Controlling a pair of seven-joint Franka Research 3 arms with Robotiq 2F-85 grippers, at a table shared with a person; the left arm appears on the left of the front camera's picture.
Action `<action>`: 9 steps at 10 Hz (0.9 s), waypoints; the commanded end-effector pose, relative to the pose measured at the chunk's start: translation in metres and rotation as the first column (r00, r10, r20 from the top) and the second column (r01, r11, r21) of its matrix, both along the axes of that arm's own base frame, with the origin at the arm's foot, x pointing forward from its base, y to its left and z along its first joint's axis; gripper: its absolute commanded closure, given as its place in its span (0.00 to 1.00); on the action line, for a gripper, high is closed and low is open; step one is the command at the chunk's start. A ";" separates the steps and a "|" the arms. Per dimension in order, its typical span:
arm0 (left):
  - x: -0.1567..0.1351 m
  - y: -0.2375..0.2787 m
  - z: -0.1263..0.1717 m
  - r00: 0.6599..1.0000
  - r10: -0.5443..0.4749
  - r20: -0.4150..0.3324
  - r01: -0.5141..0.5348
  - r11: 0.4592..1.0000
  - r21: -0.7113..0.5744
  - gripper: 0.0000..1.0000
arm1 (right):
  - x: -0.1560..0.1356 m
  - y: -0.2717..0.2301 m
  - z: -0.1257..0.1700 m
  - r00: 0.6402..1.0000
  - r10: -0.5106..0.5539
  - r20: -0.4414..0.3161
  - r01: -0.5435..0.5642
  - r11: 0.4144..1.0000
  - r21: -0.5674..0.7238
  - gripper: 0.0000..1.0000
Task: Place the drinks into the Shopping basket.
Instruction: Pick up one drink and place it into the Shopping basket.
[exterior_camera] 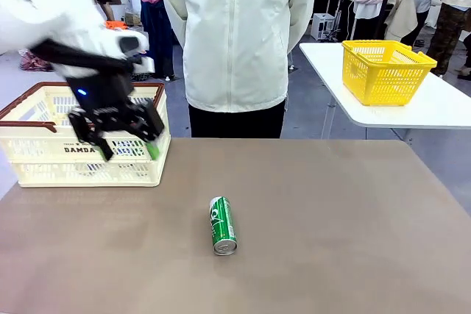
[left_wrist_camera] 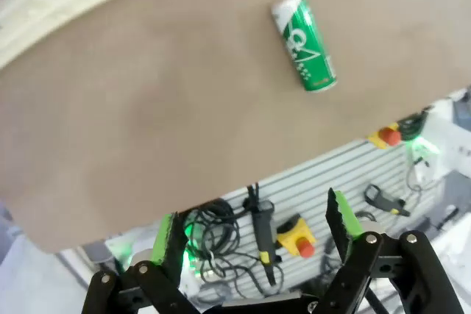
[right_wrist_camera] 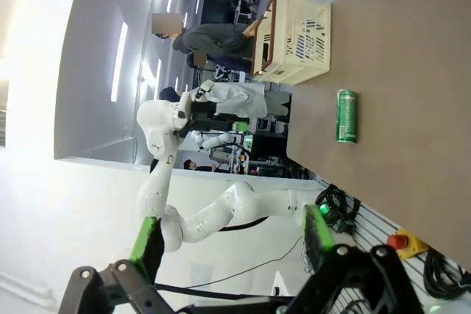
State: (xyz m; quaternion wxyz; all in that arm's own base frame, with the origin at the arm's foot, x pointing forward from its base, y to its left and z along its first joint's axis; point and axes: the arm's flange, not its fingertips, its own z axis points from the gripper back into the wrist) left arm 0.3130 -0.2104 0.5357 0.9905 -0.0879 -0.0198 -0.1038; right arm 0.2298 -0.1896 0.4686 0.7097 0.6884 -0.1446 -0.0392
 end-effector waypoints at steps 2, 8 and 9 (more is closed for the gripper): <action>0.017 -0.028 -0.019 0.996 0.072 0.048 -0.069 0.996 -0.052 0.00 | -0.002 0.000 0.006 1.000 -0.005 -0.007 0.005 1.000 0.022 0.00; 0.009 -0.046 -0.027 0.993 0.102 0.054 -0.102 0.995 0.005 0.00 | -0.002 0.000 0.006 1.000 -0.005 -0.007 0.005 1.000 0.022 0.00; 0.000 -0.068 -0.040 0.984 0.152 0.091 -0.156 0.987 0.043 0.00 | -0.002 0.000 0.006 1.000 -0.005 -0.007 0.005 1.000 0.022 0.00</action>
